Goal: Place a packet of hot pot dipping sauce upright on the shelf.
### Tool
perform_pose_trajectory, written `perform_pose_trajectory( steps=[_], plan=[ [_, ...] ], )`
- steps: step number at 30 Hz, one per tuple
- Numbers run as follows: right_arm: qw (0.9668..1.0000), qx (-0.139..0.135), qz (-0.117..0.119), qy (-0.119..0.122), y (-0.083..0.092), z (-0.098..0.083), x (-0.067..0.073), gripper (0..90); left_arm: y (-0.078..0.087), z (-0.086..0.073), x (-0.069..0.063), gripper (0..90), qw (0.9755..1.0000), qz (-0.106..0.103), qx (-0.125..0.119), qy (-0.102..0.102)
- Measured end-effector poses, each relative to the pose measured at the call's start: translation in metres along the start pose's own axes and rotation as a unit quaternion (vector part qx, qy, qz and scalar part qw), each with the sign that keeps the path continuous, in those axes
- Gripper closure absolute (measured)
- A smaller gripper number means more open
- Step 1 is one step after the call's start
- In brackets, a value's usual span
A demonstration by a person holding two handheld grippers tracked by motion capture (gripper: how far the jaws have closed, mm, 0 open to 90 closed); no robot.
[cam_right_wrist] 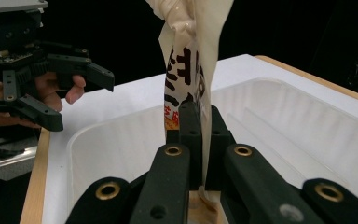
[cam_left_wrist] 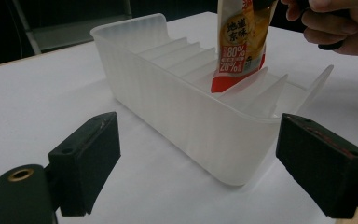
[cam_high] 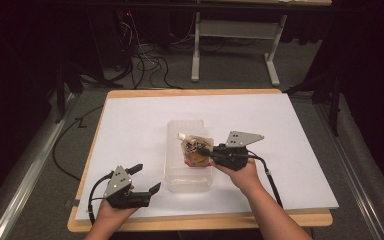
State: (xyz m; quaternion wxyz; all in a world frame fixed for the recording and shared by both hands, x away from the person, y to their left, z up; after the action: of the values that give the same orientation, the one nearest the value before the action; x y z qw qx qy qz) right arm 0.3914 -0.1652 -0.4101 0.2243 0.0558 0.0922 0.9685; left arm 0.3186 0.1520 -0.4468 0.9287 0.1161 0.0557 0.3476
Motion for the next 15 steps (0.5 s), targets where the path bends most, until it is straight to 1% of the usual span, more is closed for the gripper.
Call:
perform_pose_trajectory(
  steps=[4,8,10,15],
  plan=[
    [1.0000,-0.003,0.001,-0.009,-0.005,-0.002,0.001,90.0,0.000,0.000,0.000,14.3,1.0000,-0.001,0.000,0.001],
    [0.9999,-0.006,0.003,-0.014,-0.013,-0.007,0.003,90.0,0.000,0.000,0.000,14.3,1.0000,-0.002,-0.001,0.000],
    [0.9999,-0.002,0.001,-0.015,-0.014,-0.009,0.004,90.0,0.000,0.000,0.000,14.3,1.0000,-0.002,-0.001,0.000],
    [0.9998,-0.002,-0.002,-0.017,-0.015,-0.012,0.003,90.0,0.000,0.000,0.000,14.3,1.0000,-0.003,0.000,0.000]
  ],
)
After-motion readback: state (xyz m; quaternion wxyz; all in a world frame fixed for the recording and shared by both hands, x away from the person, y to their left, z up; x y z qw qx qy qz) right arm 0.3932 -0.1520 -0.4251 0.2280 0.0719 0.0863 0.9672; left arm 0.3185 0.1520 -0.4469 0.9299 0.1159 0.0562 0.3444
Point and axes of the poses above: each handheld gripper's, and its own axes: y roughly backward along the jaws, z roughly out of its top, x roughly to its left, the point moved 2 cm from there along -y, roughly forward along the jaws, and after that the axes turned 6 degrees about -x, right-handed, at the moved point
